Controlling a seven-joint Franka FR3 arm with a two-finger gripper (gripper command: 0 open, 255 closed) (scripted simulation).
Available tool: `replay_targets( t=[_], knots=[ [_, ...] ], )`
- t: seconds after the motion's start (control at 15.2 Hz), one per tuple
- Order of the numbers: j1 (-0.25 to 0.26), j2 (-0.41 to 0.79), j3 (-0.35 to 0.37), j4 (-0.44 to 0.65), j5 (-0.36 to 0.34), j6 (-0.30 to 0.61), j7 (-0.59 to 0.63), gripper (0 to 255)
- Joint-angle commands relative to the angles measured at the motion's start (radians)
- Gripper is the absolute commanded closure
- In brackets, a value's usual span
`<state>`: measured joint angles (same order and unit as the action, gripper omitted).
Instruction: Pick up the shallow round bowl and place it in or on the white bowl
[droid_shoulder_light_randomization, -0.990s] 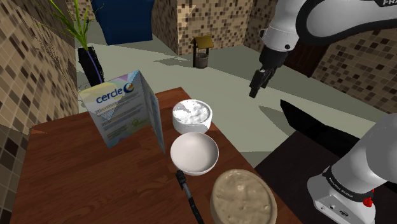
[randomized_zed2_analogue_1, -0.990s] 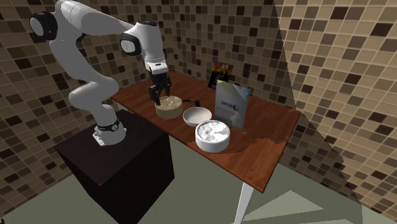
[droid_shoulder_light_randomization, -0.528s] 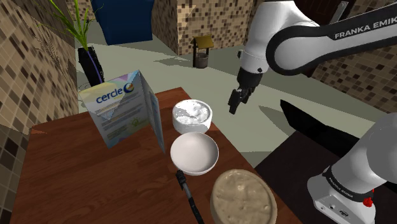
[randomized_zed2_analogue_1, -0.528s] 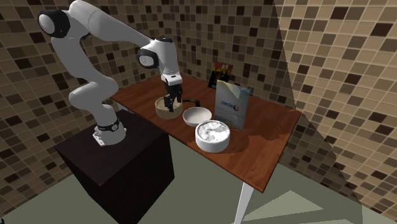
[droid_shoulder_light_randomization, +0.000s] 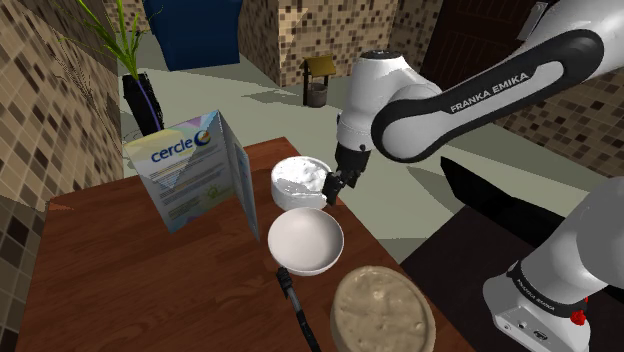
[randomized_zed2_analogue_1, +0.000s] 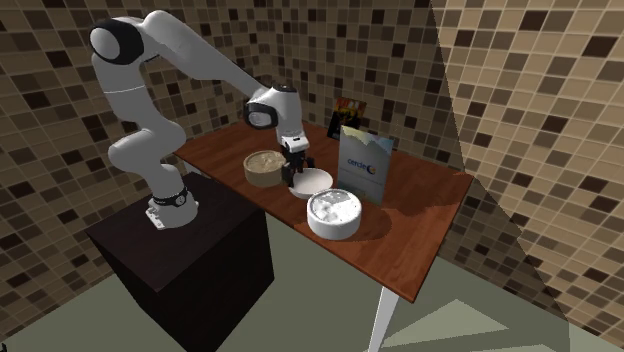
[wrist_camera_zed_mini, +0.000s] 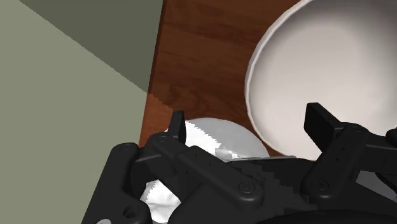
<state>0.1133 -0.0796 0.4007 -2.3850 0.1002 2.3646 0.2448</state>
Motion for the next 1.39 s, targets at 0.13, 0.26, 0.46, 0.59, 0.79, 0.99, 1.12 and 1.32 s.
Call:
replay_targets(
  t=[0.13,0.26,0.46,0.59,0.79,0.99,1.12,1.32],
  knots=[
    [0.011,0.121,0.019,0.034,-0.059,0.082,0.069,0],
    [0.013,0.144,0.017,0.029,-0.073,0.108,0.079,0],
    [0.016,0.181,0.014,0.023,-0.096,0.148,0.095,0],
    [0.018,0.2,0.012,0.02,-0.109,0.168,0.104,0],
    [0.018,0.2,0.012,0.02,-0.109,0.168,0.104,0],
    [0.018,0.2,0.012,0.02,-0.109,0.168,0.104,0],
    [0.018,0.2,0.012,0.02,-0.109,0.168,0.104,255],
    [0.018,0.2,0.012,0.02,-0.109,0.168,0.104,255]
  ],
)
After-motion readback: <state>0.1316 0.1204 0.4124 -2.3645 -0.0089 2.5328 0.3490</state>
